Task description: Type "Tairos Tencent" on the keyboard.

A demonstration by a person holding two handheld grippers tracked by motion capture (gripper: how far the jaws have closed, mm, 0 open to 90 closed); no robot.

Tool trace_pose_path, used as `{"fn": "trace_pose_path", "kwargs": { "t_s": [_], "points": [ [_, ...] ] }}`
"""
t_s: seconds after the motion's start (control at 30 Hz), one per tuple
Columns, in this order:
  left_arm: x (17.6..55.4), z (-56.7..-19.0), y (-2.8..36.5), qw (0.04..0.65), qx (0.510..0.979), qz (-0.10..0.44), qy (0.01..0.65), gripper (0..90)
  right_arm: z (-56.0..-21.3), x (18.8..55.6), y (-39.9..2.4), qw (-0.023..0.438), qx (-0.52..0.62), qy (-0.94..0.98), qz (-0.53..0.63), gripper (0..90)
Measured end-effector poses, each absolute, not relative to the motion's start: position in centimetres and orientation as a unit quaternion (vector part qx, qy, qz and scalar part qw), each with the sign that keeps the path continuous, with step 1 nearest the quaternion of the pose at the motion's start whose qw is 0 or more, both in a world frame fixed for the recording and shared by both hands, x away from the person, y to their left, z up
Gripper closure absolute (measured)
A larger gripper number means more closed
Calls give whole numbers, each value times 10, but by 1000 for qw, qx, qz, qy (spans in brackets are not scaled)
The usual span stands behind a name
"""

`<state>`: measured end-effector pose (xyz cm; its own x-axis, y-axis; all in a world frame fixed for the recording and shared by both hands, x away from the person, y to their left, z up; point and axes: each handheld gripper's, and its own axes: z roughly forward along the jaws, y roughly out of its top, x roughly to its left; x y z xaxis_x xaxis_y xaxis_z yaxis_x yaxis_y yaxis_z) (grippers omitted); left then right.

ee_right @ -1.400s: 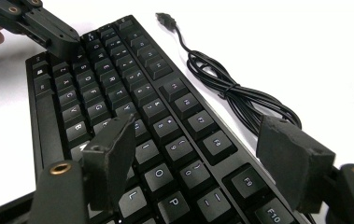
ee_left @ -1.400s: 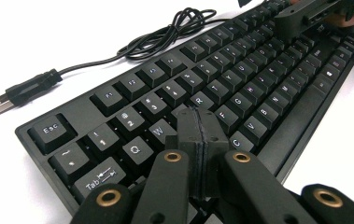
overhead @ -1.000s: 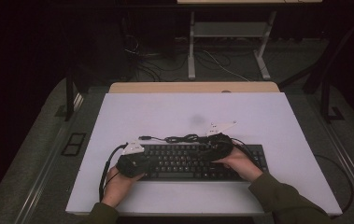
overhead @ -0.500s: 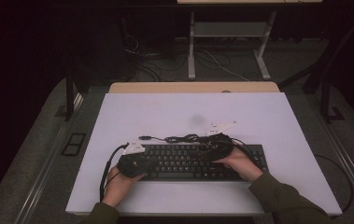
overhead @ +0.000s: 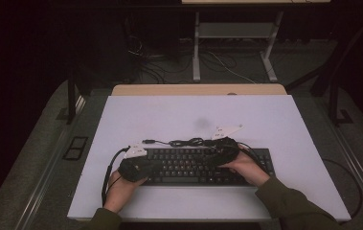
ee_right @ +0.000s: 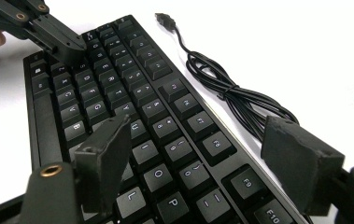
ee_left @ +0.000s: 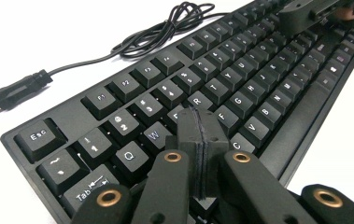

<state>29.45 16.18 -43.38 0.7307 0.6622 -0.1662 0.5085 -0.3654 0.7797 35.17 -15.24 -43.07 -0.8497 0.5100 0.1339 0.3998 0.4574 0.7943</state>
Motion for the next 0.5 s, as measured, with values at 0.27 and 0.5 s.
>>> {"fn": "trace_pose_path", "kwargs": {
  "t_s": [0.27, 0.5],
  "points": [
    [291, -429, 164, 447, 818, 80, 352, 895, -432, 352, -152, 61, 269, 849, 450, 180],
    [287, -427, 162, 451, 820, 75, 344, 895, -432, 351, -151, 63, 268, 847, 454, 141]
  ]
}}
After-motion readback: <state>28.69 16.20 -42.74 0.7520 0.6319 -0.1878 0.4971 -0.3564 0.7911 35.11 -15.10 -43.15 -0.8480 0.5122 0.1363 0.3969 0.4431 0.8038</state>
